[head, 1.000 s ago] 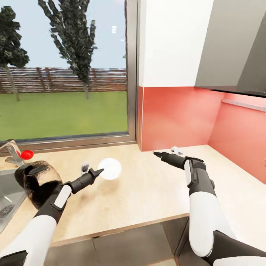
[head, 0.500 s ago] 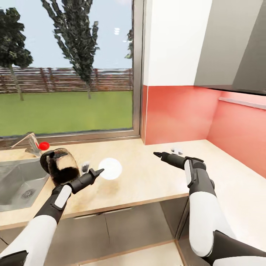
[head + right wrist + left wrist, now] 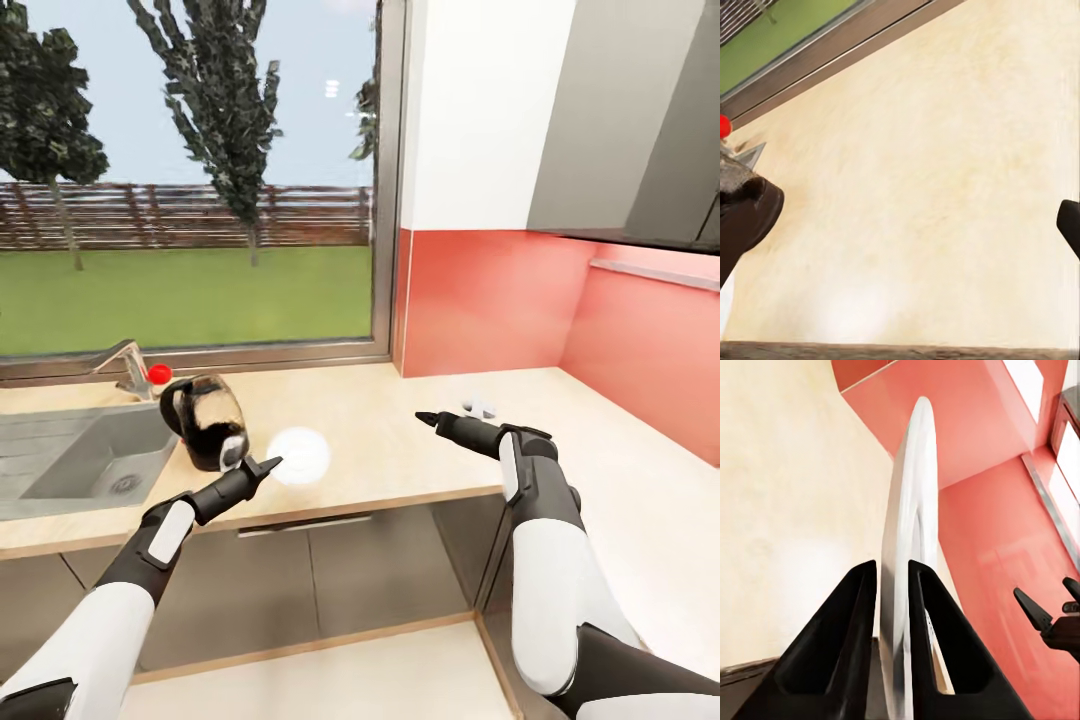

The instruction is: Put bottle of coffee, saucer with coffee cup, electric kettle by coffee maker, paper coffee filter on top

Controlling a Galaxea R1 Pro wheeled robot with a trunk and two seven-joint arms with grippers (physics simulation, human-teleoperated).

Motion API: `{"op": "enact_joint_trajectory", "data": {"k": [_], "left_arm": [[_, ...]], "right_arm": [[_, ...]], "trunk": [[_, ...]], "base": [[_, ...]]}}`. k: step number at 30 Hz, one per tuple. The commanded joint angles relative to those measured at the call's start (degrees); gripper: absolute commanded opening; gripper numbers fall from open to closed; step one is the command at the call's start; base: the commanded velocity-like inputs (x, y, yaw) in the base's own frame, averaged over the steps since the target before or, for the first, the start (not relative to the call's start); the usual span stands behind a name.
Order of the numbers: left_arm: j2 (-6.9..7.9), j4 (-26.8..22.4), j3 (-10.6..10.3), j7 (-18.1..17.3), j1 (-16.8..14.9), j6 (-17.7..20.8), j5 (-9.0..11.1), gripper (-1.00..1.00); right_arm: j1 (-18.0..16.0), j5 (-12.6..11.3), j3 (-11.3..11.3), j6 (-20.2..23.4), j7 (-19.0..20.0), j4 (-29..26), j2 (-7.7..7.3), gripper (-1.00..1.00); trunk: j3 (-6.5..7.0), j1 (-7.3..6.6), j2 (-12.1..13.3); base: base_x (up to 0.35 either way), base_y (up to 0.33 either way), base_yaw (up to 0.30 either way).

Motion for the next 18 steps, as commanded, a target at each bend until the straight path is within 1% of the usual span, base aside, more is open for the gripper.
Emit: {"op": "enact_joint_trajectory", "data": {"k": [1,18], "left_arm": [[-0.01,0.0,0.1,0.0,-0.1,0.3,0.1,-1.00],[0.33,0.1,0.1,0.0,0.0,0.4,0.2,-1.00]], "right_arm": [[-0.1,0.6,-0.3,0.2,0.5,-0.1,0.08,1.00],[-0.1,0.5,-0.2,0.2,0.5,-0.1,0.08,1.00]], "trunk": [[-0.14,0.00,-0.1],[-0.14,0.00,-0.1]], "base": [[-0.342,0.001,0.000],[-0.343,0.000,0.000]]}}
